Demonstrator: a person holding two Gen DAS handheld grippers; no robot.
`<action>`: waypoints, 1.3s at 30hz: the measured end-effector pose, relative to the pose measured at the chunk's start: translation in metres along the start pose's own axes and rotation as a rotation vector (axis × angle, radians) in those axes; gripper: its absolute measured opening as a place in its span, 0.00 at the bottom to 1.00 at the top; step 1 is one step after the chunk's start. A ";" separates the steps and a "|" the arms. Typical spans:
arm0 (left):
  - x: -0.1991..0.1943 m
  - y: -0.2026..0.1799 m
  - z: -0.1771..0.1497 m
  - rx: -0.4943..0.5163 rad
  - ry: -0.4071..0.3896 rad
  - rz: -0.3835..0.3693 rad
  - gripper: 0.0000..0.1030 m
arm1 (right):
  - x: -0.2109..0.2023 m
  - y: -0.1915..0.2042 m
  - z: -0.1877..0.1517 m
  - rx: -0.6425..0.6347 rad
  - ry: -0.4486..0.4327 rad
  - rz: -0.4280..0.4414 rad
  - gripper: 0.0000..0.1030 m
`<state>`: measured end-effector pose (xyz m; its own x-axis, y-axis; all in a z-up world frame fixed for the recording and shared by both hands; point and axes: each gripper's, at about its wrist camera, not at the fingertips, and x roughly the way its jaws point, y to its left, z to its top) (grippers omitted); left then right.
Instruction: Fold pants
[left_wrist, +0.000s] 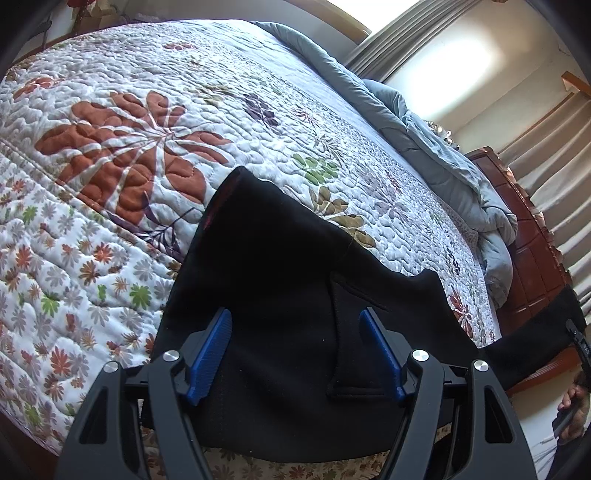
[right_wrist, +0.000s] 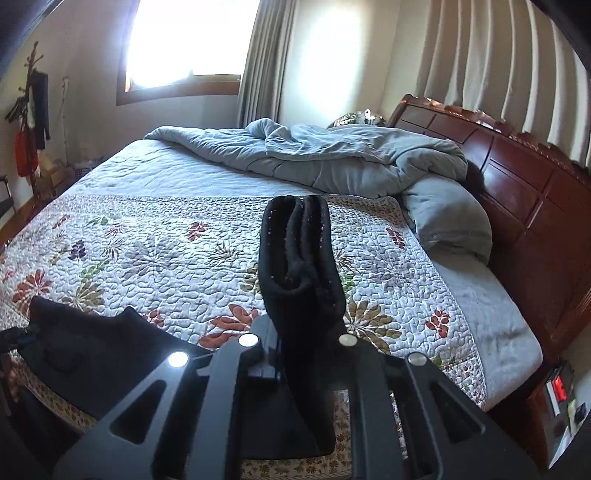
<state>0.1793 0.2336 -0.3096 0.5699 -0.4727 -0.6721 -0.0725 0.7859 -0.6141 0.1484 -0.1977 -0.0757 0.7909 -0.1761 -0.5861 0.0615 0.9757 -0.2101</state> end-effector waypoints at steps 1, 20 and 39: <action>0.000 0.001 0.000 0.000 0.000 0.000 0.70 | 0.001 0.006 0.000 -0.016 0.001 0.000 0.10; -0.002 0.002 -0.001 -0.002 0.000 -0.015 0.70 | 0.019 0.095 -0.013 -0.275 0.028 -0.036 0.10; -0.003 0.002 -0.001 -0.005 0.000 -0.026 0.70 | 0.061 0.198 -0.074 -0.634 0.095 -0.057 0.10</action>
<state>0.1766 0.2358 -0.3096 0.5719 -0.4929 -0.6557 -0.0614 0.7714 -0.6334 0.1637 -0.0247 -0.2113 0.7377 -0.2644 -0.6213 -0.2932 0.7034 -0.6475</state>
